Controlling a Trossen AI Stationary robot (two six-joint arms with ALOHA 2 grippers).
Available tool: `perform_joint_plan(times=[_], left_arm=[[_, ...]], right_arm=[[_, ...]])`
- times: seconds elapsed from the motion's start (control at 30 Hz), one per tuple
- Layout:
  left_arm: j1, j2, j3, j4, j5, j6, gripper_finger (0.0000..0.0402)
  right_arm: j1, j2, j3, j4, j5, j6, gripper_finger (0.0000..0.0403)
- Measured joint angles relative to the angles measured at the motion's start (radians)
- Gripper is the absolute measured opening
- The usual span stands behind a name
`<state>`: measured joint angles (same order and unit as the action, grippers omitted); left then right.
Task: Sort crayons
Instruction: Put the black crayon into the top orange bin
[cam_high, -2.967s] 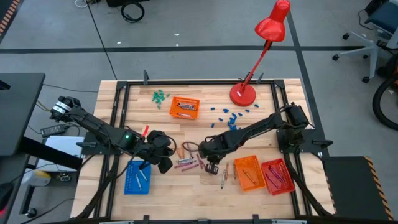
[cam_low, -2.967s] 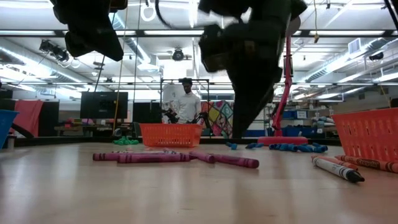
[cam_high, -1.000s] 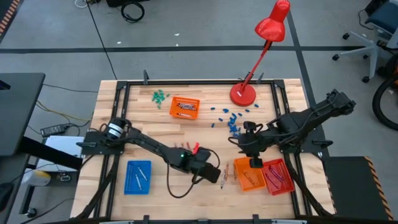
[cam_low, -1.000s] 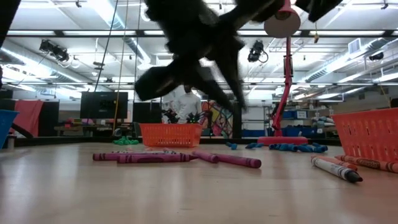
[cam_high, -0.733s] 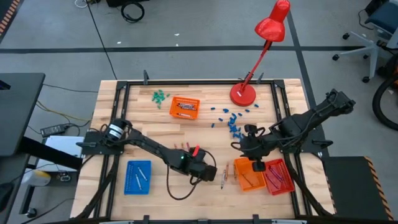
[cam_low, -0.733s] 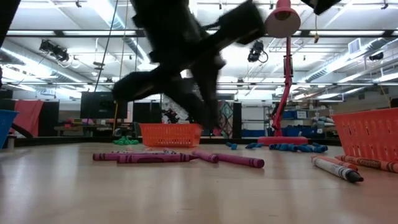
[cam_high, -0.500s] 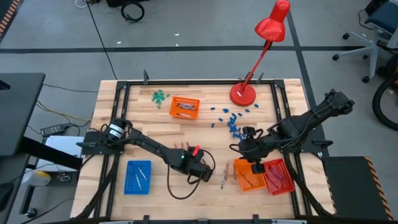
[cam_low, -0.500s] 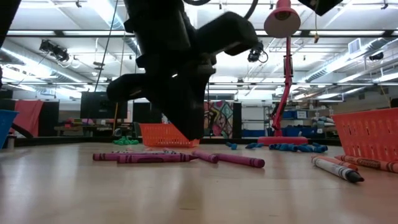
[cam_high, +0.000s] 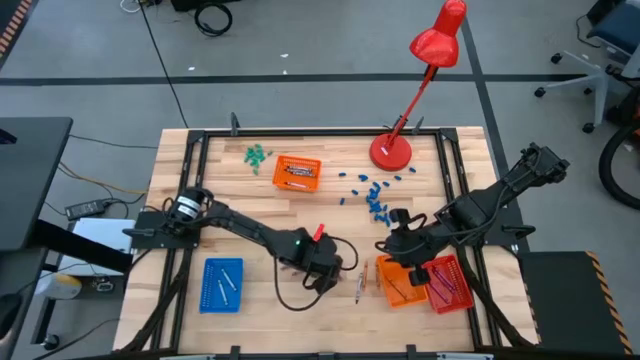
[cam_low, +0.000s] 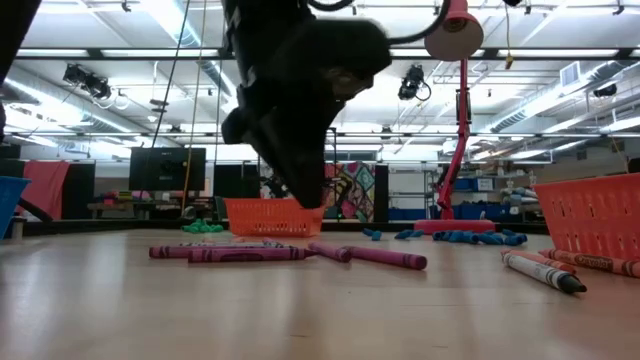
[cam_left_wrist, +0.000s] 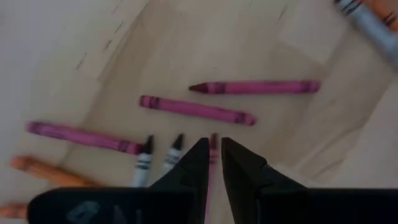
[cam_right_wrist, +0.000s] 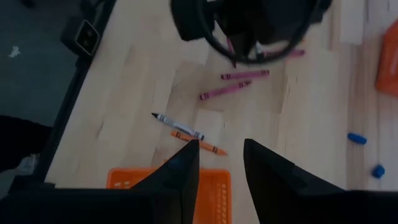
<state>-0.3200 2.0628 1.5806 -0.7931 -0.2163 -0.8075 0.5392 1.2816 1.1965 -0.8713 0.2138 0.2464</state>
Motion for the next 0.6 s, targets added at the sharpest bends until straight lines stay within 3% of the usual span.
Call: perform_joint_plan(times=[0.6], left_arm=[[-0.005, 0.0, -0.001, -0.135, -0.035, 0.295, 0.0053]], right_arm=[[-0.001, 0.0, 0.0, 0.033, 0.003, -0.031, 0.013]])
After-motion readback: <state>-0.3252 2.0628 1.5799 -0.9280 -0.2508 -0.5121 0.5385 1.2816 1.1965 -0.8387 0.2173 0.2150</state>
